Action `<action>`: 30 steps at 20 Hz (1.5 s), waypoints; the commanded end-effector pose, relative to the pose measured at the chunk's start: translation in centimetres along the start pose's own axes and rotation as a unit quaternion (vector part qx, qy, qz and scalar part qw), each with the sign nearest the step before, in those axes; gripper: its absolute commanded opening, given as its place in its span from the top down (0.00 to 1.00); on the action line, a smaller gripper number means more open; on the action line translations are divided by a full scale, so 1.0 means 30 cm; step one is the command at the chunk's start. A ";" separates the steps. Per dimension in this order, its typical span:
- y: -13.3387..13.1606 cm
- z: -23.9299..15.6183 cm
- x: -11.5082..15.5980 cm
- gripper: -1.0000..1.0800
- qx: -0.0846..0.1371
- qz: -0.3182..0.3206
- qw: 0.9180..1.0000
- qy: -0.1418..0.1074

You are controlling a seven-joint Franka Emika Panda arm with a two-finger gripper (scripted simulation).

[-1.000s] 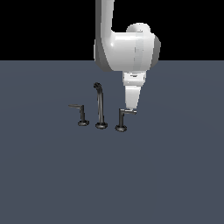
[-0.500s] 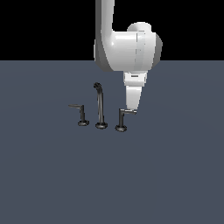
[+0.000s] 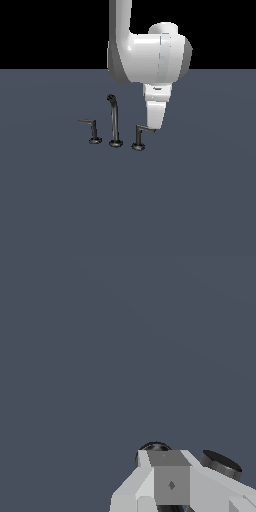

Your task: Turn on the faucet by rotating a designated handle.

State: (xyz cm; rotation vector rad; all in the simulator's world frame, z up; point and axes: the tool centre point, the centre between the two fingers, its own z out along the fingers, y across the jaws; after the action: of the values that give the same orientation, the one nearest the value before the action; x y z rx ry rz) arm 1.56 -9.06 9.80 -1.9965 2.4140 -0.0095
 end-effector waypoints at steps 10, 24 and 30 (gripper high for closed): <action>0.103 0.000 -0.015 1.00 -0.003 0.002 1.000 0.001; 0.206 -0.001 -0.099 1.00 -0.004 0.005 1.000 0.002; 0.222 -0.001 -0.081 1.00 -0.003 0.022 1.000 0.005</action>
State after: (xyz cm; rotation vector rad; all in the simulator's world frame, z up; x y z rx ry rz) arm -4.50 -5.31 9.78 -1.9514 2.4646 -0.0111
